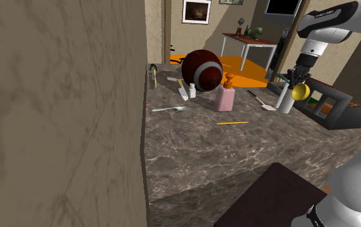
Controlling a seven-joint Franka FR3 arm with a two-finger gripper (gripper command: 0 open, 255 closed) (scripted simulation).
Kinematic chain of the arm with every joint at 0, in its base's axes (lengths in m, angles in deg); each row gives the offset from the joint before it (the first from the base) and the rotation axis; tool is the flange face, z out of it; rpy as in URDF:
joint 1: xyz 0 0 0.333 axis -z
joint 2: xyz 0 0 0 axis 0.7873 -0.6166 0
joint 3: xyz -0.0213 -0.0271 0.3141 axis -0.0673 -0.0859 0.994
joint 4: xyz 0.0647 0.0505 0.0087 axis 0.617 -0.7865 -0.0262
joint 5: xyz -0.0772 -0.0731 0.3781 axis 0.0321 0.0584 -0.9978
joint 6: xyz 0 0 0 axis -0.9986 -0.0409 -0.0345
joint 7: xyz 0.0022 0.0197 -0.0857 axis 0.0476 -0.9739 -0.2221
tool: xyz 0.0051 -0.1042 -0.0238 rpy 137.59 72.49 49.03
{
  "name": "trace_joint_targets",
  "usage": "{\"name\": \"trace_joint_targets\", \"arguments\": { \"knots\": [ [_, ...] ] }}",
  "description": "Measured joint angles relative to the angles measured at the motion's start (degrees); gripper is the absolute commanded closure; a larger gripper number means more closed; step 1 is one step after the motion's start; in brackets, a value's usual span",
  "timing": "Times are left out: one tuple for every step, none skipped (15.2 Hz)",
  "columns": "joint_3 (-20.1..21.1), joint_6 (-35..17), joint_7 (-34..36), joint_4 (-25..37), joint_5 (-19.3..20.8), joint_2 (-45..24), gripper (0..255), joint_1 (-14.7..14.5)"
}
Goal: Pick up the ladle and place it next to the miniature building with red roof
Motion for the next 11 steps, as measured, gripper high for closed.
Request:
{"name": "trace_joint_targets", "arguments": {
  "knots": [
    [0.02, -0.85, -0.09, -0.95, 0.03, 0.1, 255, -0.04],
    [0.05, -1.66, -0.16, -1.72, -0.02, 0.06, 255, -0.08],
    [0.07, -2.37, -0.27, -2.23, -0.14, -0.16, 255, -0.08],
    [0.06, -2.93, -0.44, -2.7, -0.2, -0.29, 255, -0.05],
    [0.04, -3.65, -0.66, -3.19, -0.32, -0.55, 255, 0.01],
    [0.09, -4.44, -0.68, -3.99, -0.36, -0.55, 255, -0.06],
    [0.09, -5.16, -0.88, -4.48, -0.49, -0.81, 255, -0.03],
    [0.12, -5.88, -0.93, -5.18, -0.53, -0.84, 255, -0.07],
    [0.12, -6.49, -1.09, -5.68, -0.61, -0.98, 255, -0.05],
    [0.16, -7.25, -1.15, -6.39, -0.68, -1.04, 255, -0.09],
    [0.18, -8.07, -1.3, -7.1, -0.78, -1.18, 255, -0.1]
  ]
}}
